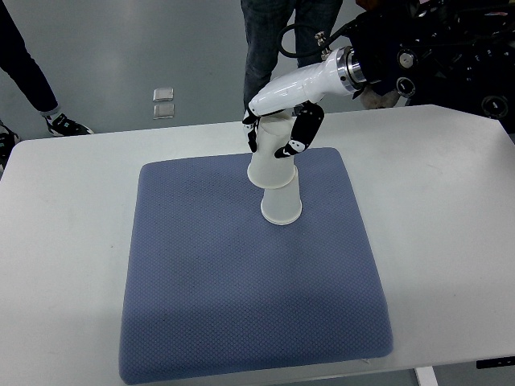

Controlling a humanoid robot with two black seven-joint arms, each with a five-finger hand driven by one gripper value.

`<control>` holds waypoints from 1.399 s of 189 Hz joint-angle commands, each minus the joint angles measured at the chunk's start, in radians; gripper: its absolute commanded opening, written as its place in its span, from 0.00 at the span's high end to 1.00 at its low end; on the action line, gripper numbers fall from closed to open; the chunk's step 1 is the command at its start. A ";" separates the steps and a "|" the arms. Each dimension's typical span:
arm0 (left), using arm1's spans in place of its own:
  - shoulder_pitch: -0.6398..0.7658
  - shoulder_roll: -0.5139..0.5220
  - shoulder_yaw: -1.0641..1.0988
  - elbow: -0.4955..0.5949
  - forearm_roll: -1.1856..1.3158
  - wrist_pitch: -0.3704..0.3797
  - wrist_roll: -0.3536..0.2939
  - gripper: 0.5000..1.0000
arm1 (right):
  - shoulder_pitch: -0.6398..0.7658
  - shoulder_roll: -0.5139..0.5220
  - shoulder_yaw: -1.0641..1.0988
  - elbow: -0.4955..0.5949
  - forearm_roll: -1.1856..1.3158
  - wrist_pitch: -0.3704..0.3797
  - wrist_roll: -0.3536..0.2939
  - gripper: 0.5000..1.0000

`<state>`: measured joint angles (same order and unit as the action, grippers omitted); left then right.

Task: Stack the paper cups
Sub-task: 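Lower the held cup onto the inverted cup on the mat, then open the right hand and lift it away from the cups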

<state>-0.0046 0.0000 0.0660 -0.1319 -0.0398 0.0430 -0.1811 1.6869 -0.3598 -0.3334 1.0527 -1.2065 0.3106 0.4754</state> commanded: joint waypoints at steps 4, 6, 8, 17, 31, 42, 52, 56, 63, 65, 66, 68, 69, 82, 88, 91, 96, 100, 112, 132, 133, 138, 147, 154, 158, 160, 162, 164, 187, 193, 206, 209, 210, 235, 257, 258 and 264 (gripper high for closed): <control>0.000 0.000 0.000 0.000 0.000 0.000 0.000 0.00 | -0.015 0.010 -0.001 -0.010 -0.001 -0.005 0.000 0.74; 0.000 0.000 0.000 0.000 0.000 0.000 0.000 0.00 | -0.016 0.010 -0.001 -0.008 -0.002 -0.005 0.000 0.75; 0.000 0.000 0.000 0.000 0.000 0.000 -0.001 0.00 | -0.018 0.010 -0.001 -0.008 -0.002 -0.005 0.000 0.74; 0.000 0.000 0.000 0.000 0.000 0.000 0.000 0.00 | -0.023 0.010 -0.001 -0.010 -0.007 -0.007 0.000 0.74; 0.000 0.000 0.000 0.000 0.000 0.000 0.000 0.00 | -0.033 0.010 -0.001 -0.010 -0.016 -0.008 0.000 0.74; 0.000 0.000 0.000 0.000 0.000 0.000 0.000 0.00 | -0.038 0.010 -0.001 -0.011 -0.016 -0.018 0.000 0.74; 0.000 0.000 0.000 0.000 0.000 0.000 0.000 0.00 | -0.044 0.010 -0.001 -0.017 -0.016 -0.022 0.000 0.74; 0.000 0.000 0.000 0.000 0.000 0.000 0.000 0.00 | -0.047 0.010 -0.001 -0.020 -0.016 -0.024 0.000 0.74; 0.000 0.000 0.000 0.000 0.000 0.000 0.000 0.00 | -0.052 0.010 -0.001 -0.025 -0.016 -0.024 0.000 0.74; 0.000 0.000 0.000 0.000 0.000 0.000 0.000 0.00 | -0.052 0.010 -0.001 -0.025 -0.016 -0.024 0.000 0.74; 0.000 0.000 0.000 0.000 0.000 0.000 0.000 0.00 | -0.052 0.010 -0.001 -0.025 -0.016 -0.024 0.000 0.74; 0.000 0.000 0.000 0.000 0.000 0.000 0.000 0.00 | -0.053 0.010 -0.001 -0.026 -0.016 -0.025 0.000 0.74; 0.000 0.000 0.000 0.000 0.000 0.000 0.000 0.00 | -0.053 0.010 -0.001 -0.026 -0.016 -0.025 0.000 0.74; 0.000 0.000 0.000 0.000 0.000 0.000 0.000 0.00 | -0.061 0.010 -0.001 -0.030 -0.016 -0.034 0.000 0.74; 0.000 0.000 0.000 0.000 0.000 0.000 0.000 0.00 | -0.066 0.010 -0.001 -0.030 -0.018 -0.041 0.000 0.74; 0.000 0.000 0.000 0.000 0.000 0.000 0.000 0.00 | -0.066 0.010 -0.001 -0.030 -0.018 -0.042 0.000 0.74; 0.000 0.000 0.000 0.000 0.000 0.000 0.000 0.00 | -0.067 0.010 -0.001 -0.031 -0.018 -0.044 0.000 0.74; 0.000 0.000 0.000 0.000 0.000 0.000 0.000 0.00 | -0.066 0.010 -0.001 -0.034 -0.016 -0.044 0.000 0.74; 0.000 0.000 0.000 0.000 0.000 0.000 0.000 0.00 | -0.064 0.010 0.001 -0.039 -0.016 -0.042 0.002 0.74; 0.000 0.000 0.000 0.000 0.000 0.000 0.000 0.00 | -0.070 0.012 -0.003 -0.039 -0.028 -0.044 0.000 0.74; 0.000 0.000 0.000 0.000 0.000 0.000 0.000 0.00 | -0.070 0.012 -0.003 -0.039 -0.033 -0.044 0.000 0.74; 0.000 0.000 0.000 0.000 0.000 0.000 0.000 0.00 | -0.076 0.012 -0.003 -0.039 -0.038 -0.045 0.000 0.74; 0.000 0.000 0.000 0.000 0.000 0.000 0.000 0.00 | -0.089 0.015 -0.001 -0.039 -0.039 -0.047 0.000 0.74; 0.000 0.000 0.000 0.000 0.000 0.000 0.000 0.00 | -0.099 0.022 0.001 -0.039 -0.041 -0.051 0.000 0.74; 0.000 0.000 0.000 0.000 0.000 0.000 0.000 0.00 | -0.104 0.025 0.001 -0.040 -0.041 -0.054 0.000 0.74; 0.000 0.000 0.000 0.000 0.000 0.000 0.000 0.00 | -0.104 0.025 0.001 -0.040 -0.041 -0.054 0.000 0.74; 0.000 0.000 0.000 0.000 0.000 0.000 0.000 0.00 | -0.105 0.027 0.001 -0.040 -0.041 -0.056 0.000 0.74; 0.000 0.000 0.000 0.000 0.000 0.000 0.000 0.00 | -0.108 0.028 0.001 -0.040 -0.041 -0.059 0.000 0.74; 0.000 0.000 0.000 0.000 0.000 0.000 0.000 0.00 | -0.131 0.030 0.001 -0.040 -0.041 -0.076 0.000 0.74; 0.000 0.000 0.000 0.000 0.000 0.000 0.000 0.00 | -0.135 0.028 0.001 -0.042 -0.041 -0.079 0.000 0.74; 0.000 0.000 0.000 0.000 0.000 0.000 0.000 0.00 | -0.142 0.030 0.001 -0.043 -0.041 -0.082 0.000 0.73; 0.000 0.000 0.000 0.000 0.000 0.000 0.000 0.00 | -0.144 0.030 0.001 -0.045 -0.041 -0.082 0.000 0.73; 0.000 0.000 0.000 0.000 0.000 0.000 0.000 0.00 | -0.144 0.030 0.001 -0.045 -0.041 -0.082 0.000 0.73; 0.000 0.000 0.000 0.000 0.000 0.000 0.000 0.00 | -0.147 0.032 0.002 -0.046 -0.038 -0.091 0.000 0.56; 0.000 0.000 0.000 0.000 0.001 0.000 0.000 0.00 | -0.150 0.032 0.004 -0.046 -0.024 -0.102 0.000 0.31; 0.000 0.000 0.000 0.000 0.000 0.000 0.000 0.00 | -0.150 0.032 0.004 -0.048 -0.024 -0.102 0.000 0.29; 0.000 0.000 0.000 0.000 0.000 0.000 0.000 0.00 | -0.150 0.032 0.007 -0.048 -0.022 -0.102 0.000 0.28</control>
<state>-0.0046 0.0000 0.0660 -0.1319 -0.0398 0.0430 -0.1811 1.5379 -0.3285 -0.3311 1.0065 -1.2360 0.2132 0.4755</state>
